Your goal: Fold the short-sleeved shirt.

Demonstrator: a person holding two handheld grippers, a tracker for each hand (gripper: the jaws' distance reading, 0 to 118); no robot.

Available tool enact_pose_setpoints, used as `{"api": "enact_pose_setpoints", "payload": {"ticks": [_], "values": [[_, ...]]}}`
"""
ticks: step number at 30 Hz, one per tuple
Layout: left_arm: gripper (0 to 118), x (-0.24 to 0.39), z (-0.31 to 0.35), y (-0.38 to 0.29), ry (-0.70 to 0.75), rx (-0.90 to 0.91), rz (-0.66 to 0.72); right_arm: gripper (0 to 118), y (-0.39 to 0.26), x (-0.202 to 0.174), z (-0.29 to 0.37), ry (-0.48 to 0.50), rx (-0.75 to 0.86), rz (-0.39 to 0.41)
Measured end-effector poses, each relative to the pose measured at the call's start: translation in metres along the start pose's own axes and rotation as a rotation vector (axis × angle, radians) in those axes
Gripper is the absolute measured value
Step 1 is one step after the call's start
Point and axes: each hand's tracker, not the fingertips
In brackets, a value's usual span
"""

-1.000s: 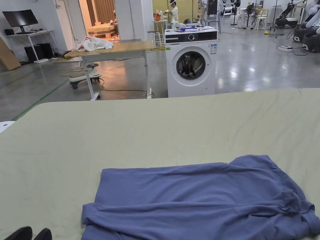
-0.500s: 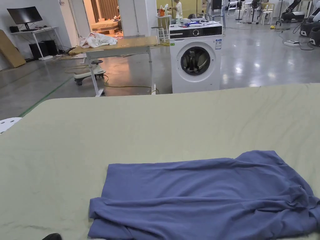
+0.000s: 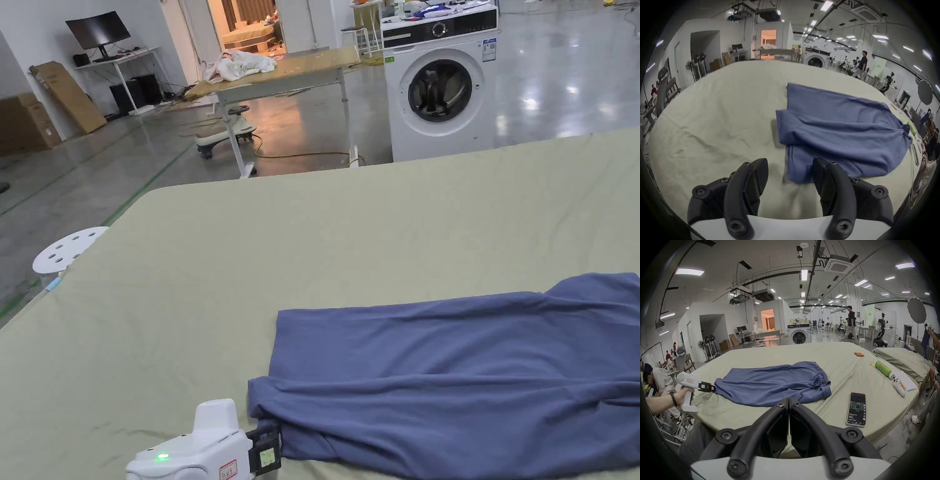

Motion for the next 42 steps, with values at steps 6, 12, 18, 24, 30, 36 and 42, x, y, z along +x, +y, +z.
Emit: {"api": "enact_pose_setpoints", "payload": {"ticks": [6,12,18,24,30,36,42], "values": [[35,0.013,-0.002,0.005,0.015,-0.016,-0.122,0,-0.002,0.011,-0.014,-0.009,-0.041,-0.058],[12,0.018,-0.01,0.015,0.014,-0.083,-0.16,15,0.018,0.033,-0.072,-0.008,-0.051,-0.138],[11,0.023,-0.012,0.016,0.01,-0.121,-0.181,75,0.007,0.085,-0.199,-0.144,-0.212,-0.148],[11,0.034,-0.006,0.014,0.035,-0.125,-0.196,12,-0.026,0.113,-0.274,-0.171,-0.407,-0.176],[3,0.015,0.006,0.023,0.004,-0.111,-0.083,8,-0.01,0.099,-0.254,-0.203,-0.41,-0.121],[0,0.003,0.072,0.008,-0.016,0.034,-0.116,8,0.011,0.09,-0.197,-0.225,-0.31,-0.076],[0,-0.025,0.134,-0.038,-0.036,0.048,-0.069,8,-0.006,0.086,-0.126,-0.189,-0.286,-0.107]]}}
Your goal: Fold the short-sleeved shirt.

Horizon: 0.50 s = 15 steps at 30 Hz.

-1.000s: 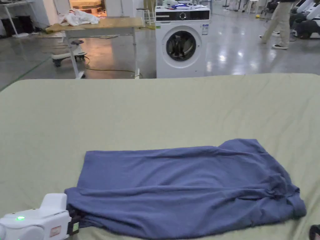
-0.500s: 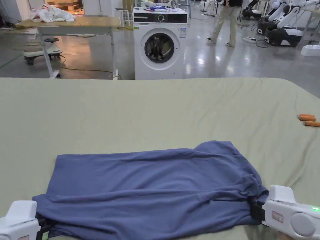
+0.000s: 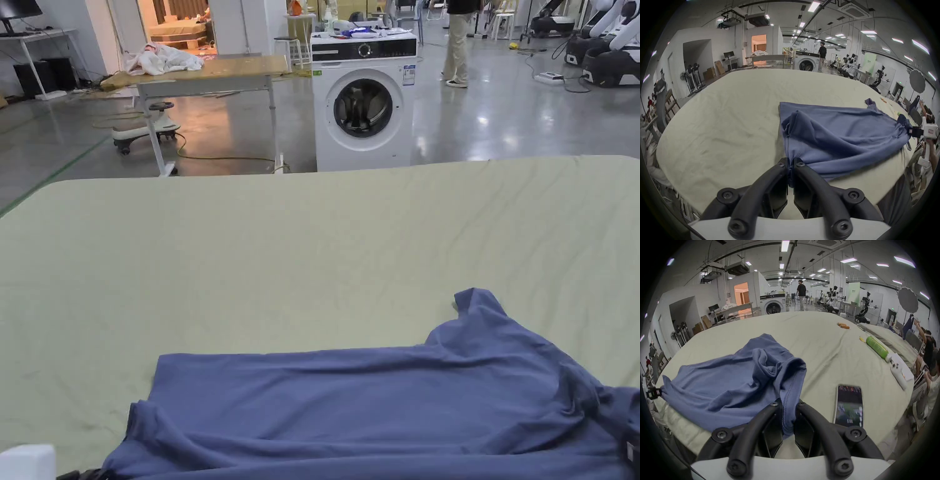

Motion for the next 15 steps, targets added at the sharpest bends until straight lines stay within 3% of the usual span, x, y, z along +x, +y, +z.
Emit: {"api": "enact_pose_setpoints", "payload": {"ticks": [2,8,9,10,11,12,13,15], "values": [[0,-0.007,0.014,-0.019,-0.003,-0.023,0.026,8,-0.018,0.003,0.015,0.032,-0.018,-0.026],[2,-0.001,0.028,-0.067,-0.003,-0.033,0.024,9,-0.053,-0.009,0.031,0.021,-0.043,0.007],[12,-0.002,0.028,-0.07,-0.004,-0.022,0.027,15,-0.056,-0.01,0.031,0.02,-0.043,0.005],[25,-0.004,0.027,-0.072,0.002,-0.011,0.043,29,-0.057,-0.013,0.029,0.011,-0.051,0.0],[49,-0.004,0.027,-0.071,0.012,-0.007,0.053,51,-0.059,-0.013,0.029,-0.002,-0.048,-0.005],[64,-0.004,0.028,-0.07,0.034,0.008,0.062,62,-0.06,-0.013,0.03,-0.013,-0.045,-0.005],[71,-0.005,0.034,-0.07,0.031,0.045,0.069,63,-0.06,-0.012,0.034,-0.017,-0.035,-0.01],[74,-0.006,0.053,-0.068,0.003,0.139,0.079,63,-0.057,-0.005,0.041,0.01,0.031,-0.026]]}}
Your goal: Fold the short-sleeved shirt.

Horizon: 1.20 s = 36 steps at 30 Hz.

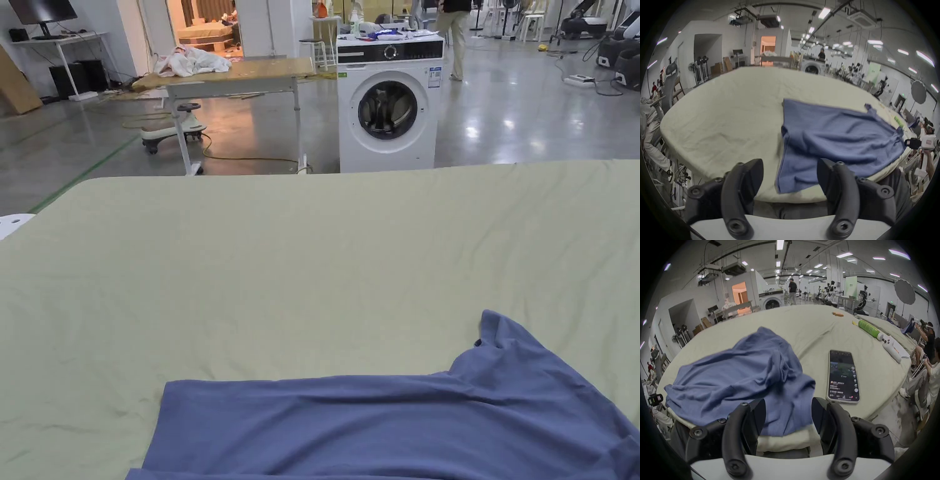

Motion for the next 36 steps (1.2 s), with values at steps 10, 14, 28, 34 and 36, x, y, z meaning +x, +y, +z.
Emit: {"api": "enact_pose_setpoints", "payload": {"ticks": [10,14,28,34,36], "values": [[73,0.065,0.09,0.025,0.087,0.364,-0.084,63,0.026,-0.039,0.077,0.218,0.333,0.033],[44,0.085,0.103,0.02,0.102,0.38,-0.144,34,0.027,-0.059,0.089,0.267,0.358,0.066],[0,0.099,0.089,0.032,0.008,0.283,-0.19,0,0.012,-0.079,0.069,0.327,0.313,0.147],[0,0.073,0.013,0.069,-0.001,0.124,-0.127,0,0.01,-0.075,0.059,0.331,0.291,0.104],[20,0.061,-0.019,0.091,-0.019,0.057,-0.102,0,0.009,-0.075,0.058,0.332,0.278,0.093]]}}
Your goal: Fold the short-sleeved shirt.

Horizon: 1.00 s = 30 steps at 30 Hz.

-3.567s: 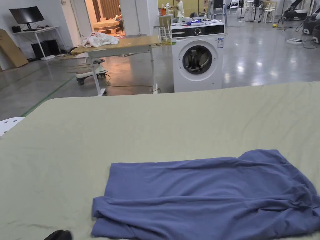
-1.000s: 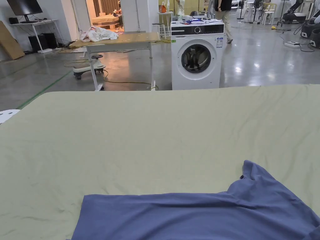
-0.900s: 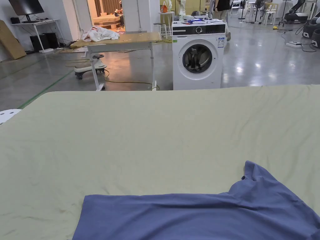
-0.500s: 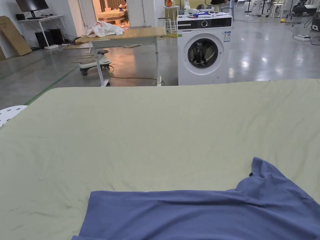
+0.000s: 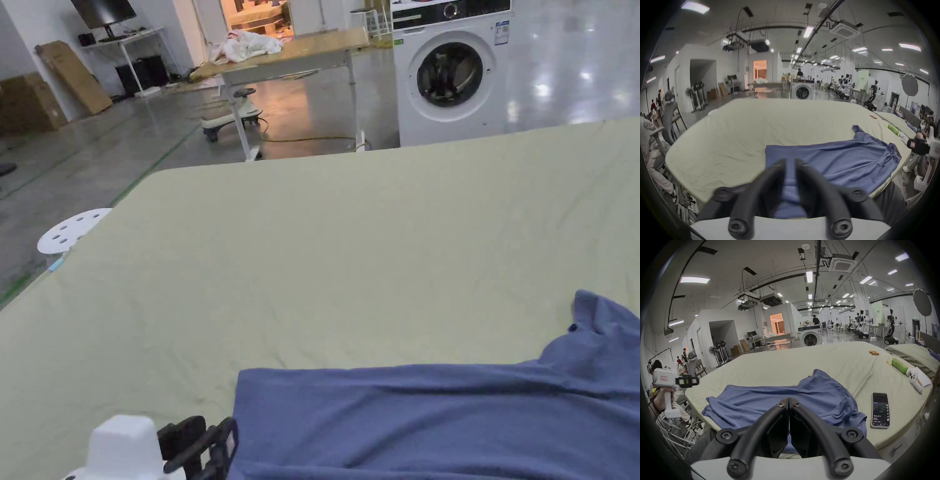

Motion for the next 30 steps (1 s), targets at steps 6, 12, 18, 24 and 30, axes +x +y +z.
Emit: {"api": "enact_pose_setpoints", "payload": {"ticks": [6,12,18,24,30], "values": [[77,-0.026,-0.11,0.046,-0.009,-0.149,-0.044,0,-0.002,0.008,0.003,-0.032,-0.026,-0.019],[75,-0.048,-0.207,0.053,0.032,-0.342,0.111,0,0.0,0.021,0.014,-0.072,-0.039,-0.043],[55,-0.05,-0.245,0.028,0.092,-0.409,0.122,0,-0.001,0.036,0.024,-0.13,-0.062,-0.036],[13,-0.029,-0.239,0.029,0.063,-0.417,-0.059,0,0.003,0.056,0.001,-0.114,-0.099,-0.115],[3,-0.013,-0.249,0.026,0.081,-0.449,-0.108,31,0.063,0.084,-0.089,-0.15,-0.224,0.03]]}}
